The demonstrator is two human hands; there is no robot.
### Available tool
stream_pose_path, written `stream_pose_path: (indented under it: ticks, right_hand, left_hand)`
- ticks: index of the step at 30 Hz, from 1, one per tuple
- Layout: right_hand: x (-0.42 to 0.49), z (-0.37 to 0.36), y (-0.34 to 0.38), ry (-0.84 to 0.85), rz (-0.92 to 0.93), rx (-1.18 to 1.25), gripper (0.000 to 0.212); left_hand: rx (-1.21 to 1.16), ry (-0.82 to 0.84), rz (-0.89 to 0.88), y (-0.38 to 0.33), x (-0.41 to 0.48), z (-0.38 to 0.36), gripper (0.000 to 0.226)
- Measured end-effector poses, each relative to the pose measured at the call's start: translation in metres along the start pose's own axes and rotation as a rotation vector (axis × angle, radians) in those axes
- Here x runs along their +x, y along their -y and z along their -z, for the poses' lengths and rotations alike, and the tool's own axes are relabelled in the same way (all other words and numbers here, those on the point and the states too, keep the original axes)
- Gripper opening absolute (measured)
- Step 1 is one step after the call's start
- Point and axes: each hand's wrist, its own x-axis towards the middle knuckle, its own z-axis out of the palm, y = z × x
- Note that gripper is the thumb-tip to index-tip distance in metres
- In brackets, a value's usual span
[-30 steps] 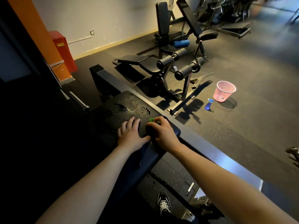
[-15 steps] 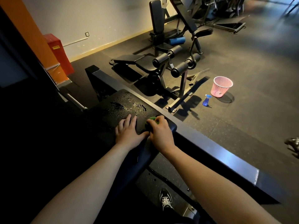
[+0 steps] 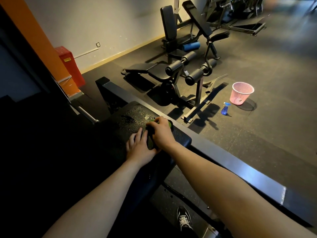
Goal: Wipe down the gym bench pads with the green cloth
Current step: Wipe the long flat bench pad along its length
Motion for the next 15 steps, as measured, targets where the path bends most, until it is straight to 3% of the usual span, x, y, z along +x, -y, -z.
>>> stream_pose_path:
  ticks: [5,12,15]
  right_hand:
    - [-0.037,0.014,-0.031,-0.112,-0.052,-0.119,0.038]
    - [-0.085,0.019,-0.044,-0.316,-0.331,0.021,0.036]
    - [-0.063,0.017,-0.03,-0.336,-0.314,0.089,0.038]
  left_hand:
    - [0.006,-0.015,-0.001,0.0,-0.001,0.0,0.094]
    - [-0.003,-0.015,-0.017,0.002,-0.002,-0.001,0.095]
    - [-0.002,-0.018,-0.012,0.002,-0.002,-0.001,0.095]
